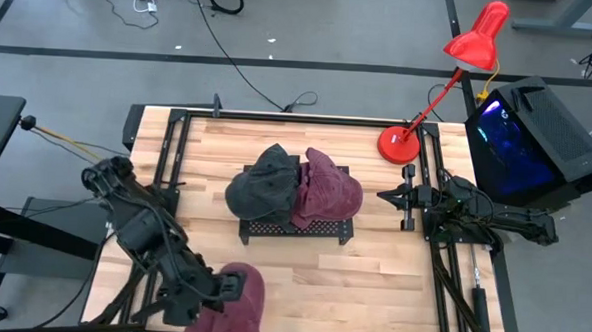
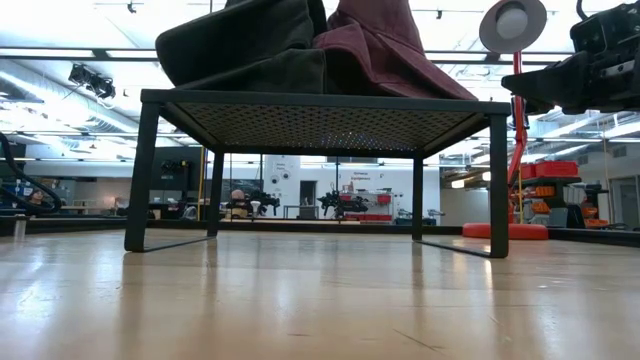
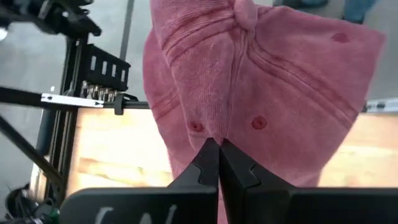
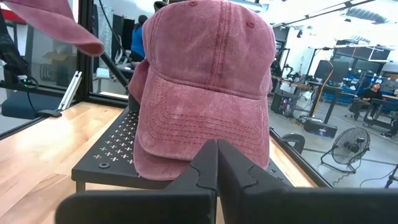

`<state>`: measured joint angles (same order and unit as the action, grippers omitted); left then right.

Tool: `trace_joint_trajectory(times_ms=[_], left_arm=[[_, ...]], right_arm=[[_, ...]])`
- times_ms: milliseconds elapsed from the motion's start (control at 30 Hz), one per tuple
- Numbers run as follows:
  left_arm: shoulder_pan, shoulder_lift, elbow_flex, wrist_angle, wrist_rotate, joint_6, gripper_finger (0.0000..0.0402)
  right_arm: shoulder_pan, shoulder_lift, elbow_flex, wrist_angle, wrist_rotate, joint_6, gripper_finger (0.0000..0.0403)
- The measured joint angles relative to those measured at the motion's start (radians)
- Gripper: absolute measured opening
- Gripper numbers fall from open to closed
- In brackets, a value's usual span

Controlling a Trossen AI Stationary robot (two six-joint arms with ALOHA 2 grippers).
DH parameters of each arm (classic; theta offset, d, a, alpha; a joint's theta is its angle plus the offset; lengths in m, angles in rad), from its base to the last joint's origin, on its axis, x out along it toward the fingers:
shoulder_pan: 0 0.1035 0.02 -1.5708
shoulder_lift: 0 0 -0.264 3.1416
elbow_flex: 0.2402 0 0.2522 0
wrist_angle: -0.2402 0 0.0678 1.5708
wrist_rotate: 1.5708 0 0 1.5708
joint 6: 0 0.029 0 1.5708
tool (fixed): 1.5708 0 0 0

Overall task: Pick & Place hat
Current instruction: Stack the red cap on top of the red cap on the shelf

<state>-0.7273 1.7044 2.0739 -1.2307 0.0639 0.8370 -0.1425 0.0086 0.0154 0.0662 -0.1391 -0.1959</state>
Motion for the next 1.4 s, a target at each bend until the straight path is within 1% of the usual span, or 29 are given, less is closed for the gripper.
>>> trace_joint_trajectory(times_ms=[167,333,600,733,867,1000,1400], left_arm=[[0.0,0.039,0.0,-0.002,0.0,0.092,0.0],[0.0,0.072,-0.009,-0.022,0.001,0.091,0.0],[0.001,0.072,-0.155,0.011,0.001,0.068,0.0],[0.002,0.072,-0.234,0.061,0.001,0.071,0.0],[0.002,0.072,-0.307,0.115,0.001,0.123,0.0],[0.001,0.071,-0.369,0.146,-0.004,0.218,0.0],[0.0,0.071,-0.518,0.179,-0.112,0.435,0.0]], right_arm=[[0.0,0.0,0.0,0.0,0.0,0.0,0.0004],[0.0,0.0,0.0,0.0,0.0,0.0,0.0004],[0.0,0.0,0.0,0.0,0.0,0.0,0.0004],[0.0,0.0,0.0,0.0,0.0,0.0,0.0004],[0.0,0.0,0.0,0.0,0.0,0.0,0.0004],[0.0,0.0,0.0,0.0,0.0,0.0,0.0004],[0.0,0.0,0.0,0.0,0.0,0.0,0.0004]])
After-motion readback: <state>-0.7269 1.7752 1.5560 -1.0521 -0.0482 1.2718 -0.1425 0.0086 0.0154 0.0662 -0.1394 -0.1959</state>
